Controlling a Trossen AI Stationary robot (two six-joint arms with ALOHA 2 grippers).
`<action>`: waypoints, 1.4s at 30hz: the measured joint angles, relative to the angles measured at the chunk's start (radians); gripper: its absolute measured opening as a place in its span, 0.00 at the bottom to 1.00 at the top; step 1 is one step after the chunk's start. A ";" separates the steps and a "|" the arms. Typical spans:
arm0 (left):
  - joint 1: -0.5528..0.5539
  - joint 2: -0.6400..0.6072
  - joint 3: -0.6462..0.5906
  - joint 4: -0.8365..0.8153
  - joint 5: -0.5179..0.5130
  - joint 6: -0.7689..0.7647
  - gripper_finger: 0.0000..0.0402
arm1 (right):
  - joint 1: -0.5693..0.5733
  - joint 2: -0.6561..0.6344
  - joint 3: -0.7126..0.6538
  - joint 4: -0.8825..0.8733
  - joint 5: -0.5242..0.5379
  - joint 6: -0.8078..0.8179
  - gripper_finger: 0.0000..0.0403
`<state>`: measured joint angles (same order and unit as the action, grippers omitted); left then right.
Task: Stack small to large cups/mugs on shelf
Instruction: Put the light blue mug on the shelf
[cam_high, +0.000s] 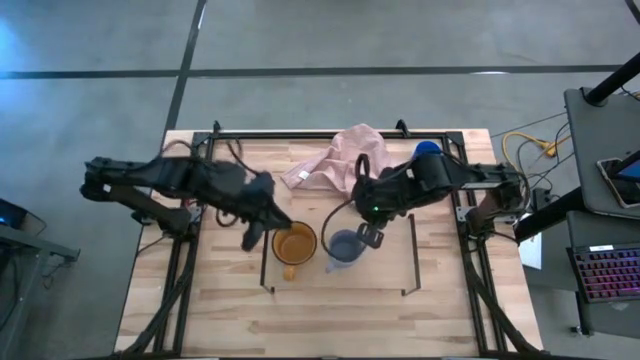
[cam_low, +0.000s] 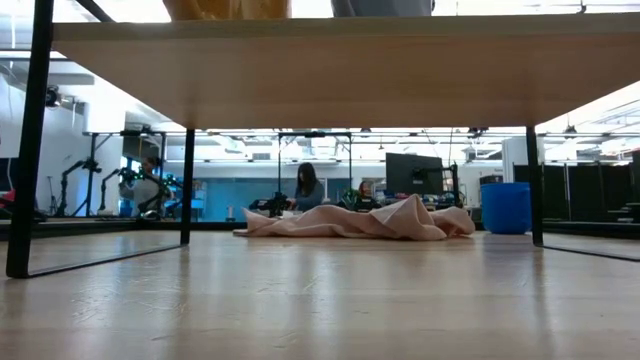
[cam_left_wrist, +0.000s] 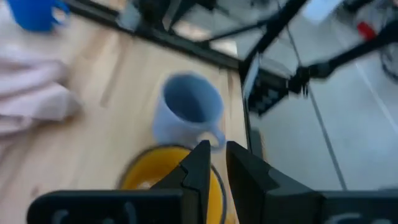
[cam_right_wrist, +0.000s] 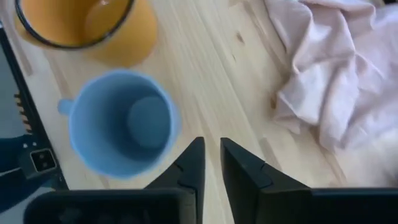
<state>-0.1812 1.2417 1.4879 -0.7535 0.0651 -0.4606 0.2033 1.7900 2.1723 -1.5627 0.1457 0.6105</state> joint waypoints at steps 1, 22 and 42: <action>-0.015 0.021 0.001 -0.005 0.007 0.007 0.09 | 0.009 -0.002 0.000 -0.012 0.007 0.015 0.09; -0.149 0.359 0.218 -0.034 -0.066 0.049 0.00 | 0.239 -0.011 -0.024 -0.008 0.107 0.289 0.02; -0.217 0.493 0.315 -0.175 -0.269 0.030 0.00 | 0.346 -0.014 -0.114 -0.008 0.223 0.498 0.02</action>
<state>-0.3987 1.7350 1.8027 -0.9285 -0.2037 -0.4305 0.5495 1.7756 2.0586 -1.5708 0.3685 1.1089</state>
